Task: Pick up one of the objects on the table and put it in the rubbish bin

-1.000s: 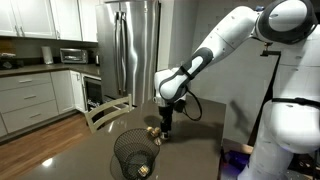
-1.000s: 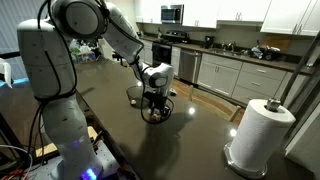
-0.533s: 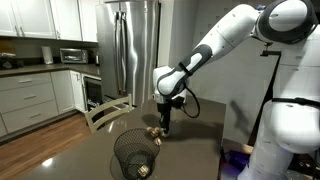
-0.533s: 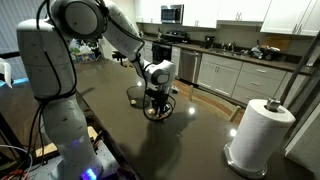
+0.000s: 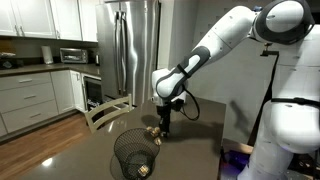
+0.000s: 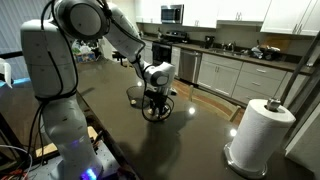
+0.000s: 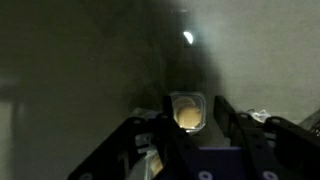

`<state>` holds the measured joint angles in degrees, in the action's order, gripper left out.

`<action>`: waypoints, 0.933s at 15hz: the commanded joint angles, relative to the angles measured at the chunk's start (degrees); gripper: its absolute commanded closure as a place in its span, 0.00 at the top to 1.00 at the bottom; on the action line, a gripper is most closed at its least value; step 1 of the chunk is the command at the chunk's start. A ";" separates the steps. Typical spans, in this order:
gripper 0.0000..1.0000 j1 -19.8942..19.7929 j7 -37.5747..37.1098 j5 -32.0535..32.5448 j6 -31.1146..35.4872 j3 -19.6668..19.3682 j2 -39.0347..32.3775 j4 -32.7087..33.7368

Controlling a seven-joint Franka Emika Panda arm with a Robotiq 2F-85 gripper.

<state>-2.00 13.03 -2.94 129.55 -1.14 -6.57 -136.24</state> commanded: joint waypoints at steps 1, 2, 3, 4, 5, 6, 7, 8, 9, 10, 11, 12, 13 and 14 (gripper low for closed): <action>0.78 -0.30 1.53 -1.93 -0.01 0.56 -1.46 0.37; 0.85 -0.32 1.36 -2.10 0.09 0.65 -1.64 0.29; 0.80 -0.36 1.45 -2.23 0.18 0.71 -1.86 0.29; 0.47 -0.34 1.48 -2.30 0.17 0.78 -1.97 0.26; 0.52 -0.31 1.41 -2.26 0.25 0.85 -1.97 0.18; 0.52 -0.32 1.42 -2.19 0.27 0.87 -1.99 0.17; 0.45 -0.31 1.38 -2.17 0.21 0.91 -1.93 0.13; 0.38 -0.33 1.41 -2.16 0.18 0.92 -1.87 0.14; 0.31 -0.32 1.39 -2.15 0.12 0.93 -1.76 0.10; 0.25 -0.33 1.41 -2.13 0.07 0.94 -1.65 0.08; 0.19 -0.31 1.36 -2.10 0.00 0.95 -1.53 0.05; 0.13 -0.31 1.34 -2.08 -0.09 0.96 -1.38 -0.01; 0.09 -0.32 1.41 -2.05 -0.02 0.95 -1.34 -0.04; 0.09 -0.34 1.44 -2.05 -0.01 0.95 -1.25 -0.08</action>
<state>-2.00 13.03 -3.90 129.55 -0.52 -8.31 -136.23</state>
